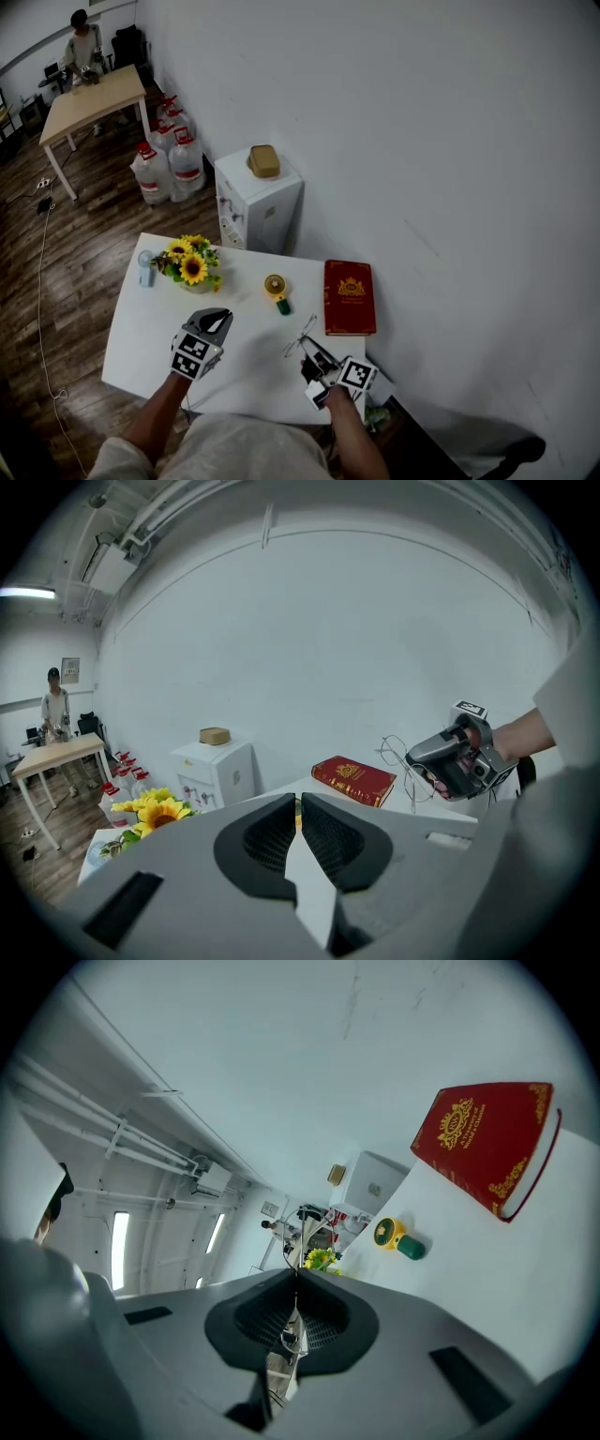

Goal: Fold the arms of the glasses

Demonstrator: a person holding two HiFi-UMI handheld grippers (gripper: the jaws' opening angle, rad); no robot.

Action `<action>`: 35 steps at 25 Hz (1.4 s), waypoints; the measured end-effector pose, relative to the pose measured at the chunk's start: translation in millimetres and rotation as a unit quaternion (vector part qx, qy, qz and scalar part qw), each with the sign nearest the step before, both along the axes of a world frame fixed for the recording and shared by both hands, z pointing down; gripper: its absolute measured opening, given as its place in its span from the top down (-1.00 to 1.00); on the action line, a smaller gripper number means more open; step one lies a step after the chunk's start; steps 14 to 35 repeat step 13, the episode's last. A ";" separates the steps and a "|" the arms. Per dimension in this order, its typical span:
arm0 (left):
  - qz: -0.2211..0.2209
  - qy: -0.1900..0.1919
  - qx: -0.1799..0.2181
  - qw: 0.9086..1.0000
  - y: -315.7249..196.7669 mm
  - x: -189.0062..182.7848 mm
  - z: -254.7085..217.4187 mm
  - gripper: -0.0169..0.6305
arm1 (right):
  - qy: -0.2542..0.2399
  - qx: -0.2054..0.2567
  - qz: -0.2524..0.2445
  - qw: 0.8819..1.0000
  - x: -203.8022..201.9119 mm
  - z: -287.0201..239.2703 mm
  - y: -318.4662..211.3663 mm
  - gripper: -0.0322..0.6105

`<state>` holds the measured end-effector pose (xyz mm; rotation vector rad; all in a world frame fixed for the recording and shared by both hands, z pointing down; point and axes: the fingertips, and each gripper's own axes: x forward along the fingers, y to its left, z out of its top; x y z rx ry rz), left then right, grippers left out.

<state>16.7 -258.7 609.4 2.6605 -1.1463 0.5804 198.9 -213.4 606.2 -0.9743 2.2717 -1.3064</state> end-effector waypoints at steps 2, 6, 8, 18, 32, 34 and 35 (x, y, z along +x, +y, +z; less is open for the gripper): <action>0.002 0.002 -0.001 1.000 1.3 1.2 1.6 0.89 | -0.001 0.002 -0.001 1.000 -0.9 -0.6 0.1 0.87; 0.003 0.005 -0.005 1.000 4.1 2.8 5.5 0.89 | 0.000 -0.002 0.001 1.000 0.2 2.3 1.4 0.87; 0.004 0.004 -0.008 1.000 5.7 2.5 7.4 0.88 | -0.001 -0.003 0.002 1.000 0.4 2.8 2.1 0.87; 0.007 0.004 -0.013 1.000 8.2 4.2 11.5 0.89 | -0.002 -0.003 0.001 1.000 0.8 2.8 2.4 0.87; 0.007 0.004 -0.013 1.000 8.2 4.2 11.5 0.89 | -0.002 -0.003 0.001 1.000 0.8 2.8 2.4 0.87; 0.007 0.004 -0.013 1.000 8.2 4.2 11.5 0.89 | -0.002 -0.003 0.001 1.000 0.8 2.8 2.4 0.87; 0.007 0.004 -0.013 1.000 8.2 4.2 11.5 0.89 | -0.002 -0.003 0.001 1.000 0.8 2.8 2.4 0.87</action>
